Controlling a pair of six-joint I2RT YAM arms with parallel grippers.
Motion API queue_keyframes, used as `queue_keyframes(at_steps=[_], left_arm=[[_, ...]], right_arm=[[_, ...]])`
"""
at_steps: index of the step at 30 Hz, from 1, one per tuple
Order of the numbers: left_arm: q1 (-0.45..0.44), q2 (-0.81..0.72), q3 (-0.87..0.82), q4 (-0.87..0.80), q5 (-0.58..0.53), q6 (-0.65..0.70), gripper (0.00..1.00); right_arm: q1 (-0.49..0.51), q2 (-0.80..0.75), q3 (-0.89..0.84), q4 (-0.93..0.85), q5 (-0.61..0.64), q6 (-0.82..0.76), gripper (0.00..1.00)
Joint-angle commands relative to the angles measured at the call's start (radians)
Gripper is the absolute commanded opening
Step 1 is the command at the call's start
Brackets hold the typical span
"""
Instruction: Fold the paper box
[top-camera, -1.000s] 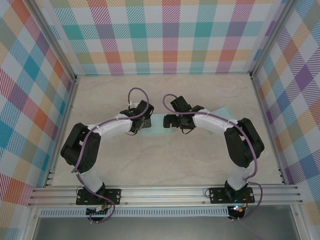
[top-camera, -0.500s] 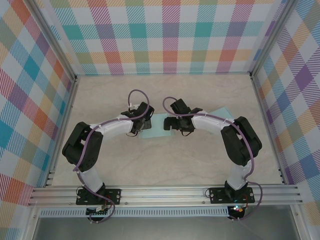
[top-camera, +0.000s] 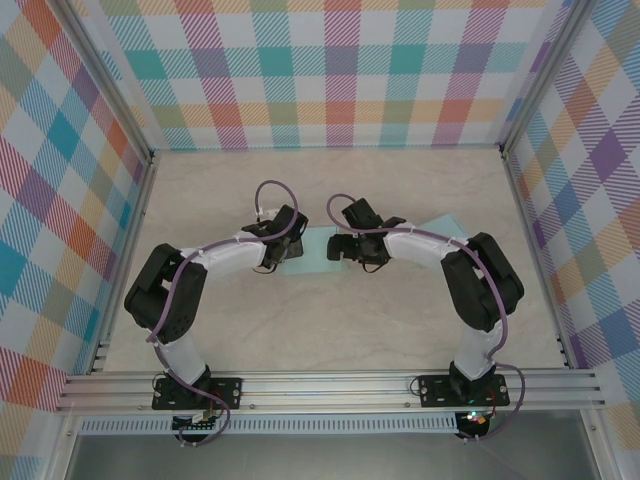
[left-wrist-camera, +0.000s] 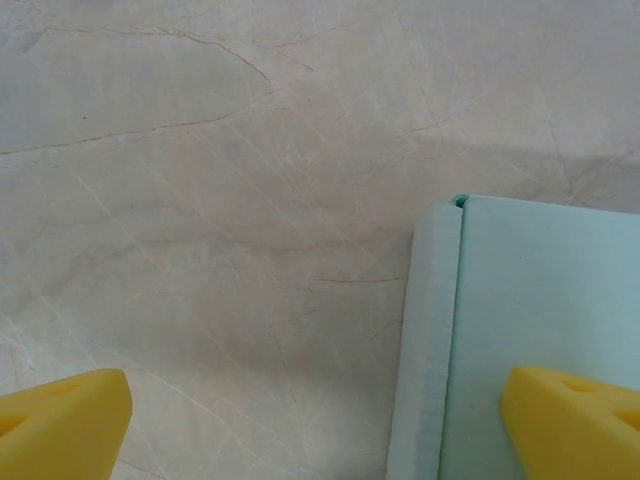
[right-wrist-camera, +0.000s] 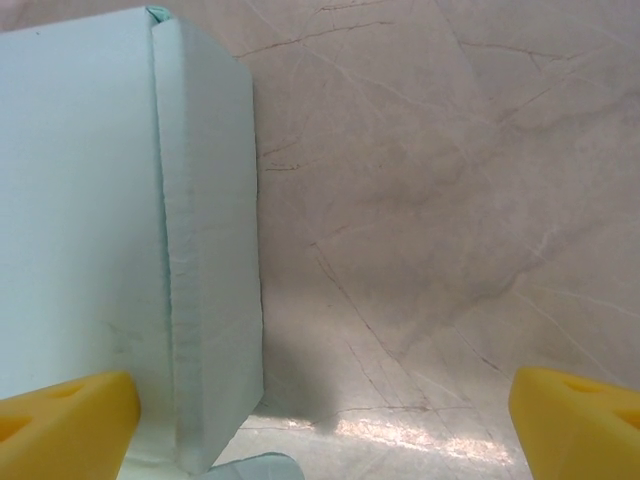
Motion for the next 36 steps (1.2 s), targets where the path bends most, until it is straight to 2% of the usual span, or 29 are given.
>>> queue_keyframes(at_steps=[1, 11, 15, 18, 19, 21, 23, 28, 30, 36], left_arm=[[-0.001, 0.029, -0.043, -0.033, 0.112, 0.018, 0.93], [-0.071, -0.072, -0.075, -0.041, 0.203, -0.019, 0.93], [-0.077, -0.178, -0.081, -0.056, 0.193, -0.021, 0.96], [-0.077, -0.298, -0.1, -0.08, 0.119, -0.027, 0.99], [-0.077, -0.343, -0.108, -0.092, 0.083, -0.028, 1.0], [-0.075, -0.433, -0.131, -0.117, 0.009, -0.036, 1.0], [-0.073, -0.523, -0.163, -0.133, -0.048, -0.048, 1.0], [-0.068, -0.732, -0.273, -0.167, -0.15, -0.119, 1.0], [-0.066, -0.819, -0.315, -0.197, -0.2, -0.169, 1.0], [-0.066, -1.0, -0.377, -0.282, -0.318, -0.248, 1.0]], right_arm=[[-0.001, 0.013, -0.059, -0.074, 0.003, 0.004, 0.95], [0.052, -0.104, -0.135, -0.098, -0.008, -0.01, 0.9], [0.087, -0.181, -0.141, -0.124, 0.003, -0.053, 0.84], [0.126, -0.262, -0.142, -0.139, 0.057, -0.114, 0.81], [0.143, -0.288, -0.142, -0.141, 0.084, -0.143, 0.85], [0.182, -0.335, -0.147, -0.139, 0.131, -0.206, 0.97], [0.22, -0.361, -0.153, -0.128, 0.168, -0.266, 1.0], [0.359, -0.326, -0.129, -0.111, 0.352, -0.397, 0.98], [0.419, -0.271, -0.092, -0.123, 0.445, -0.425, 0.95], [0.51, -0.134, -0.016, -0.119, 0.59, -0.514, 0.89]])
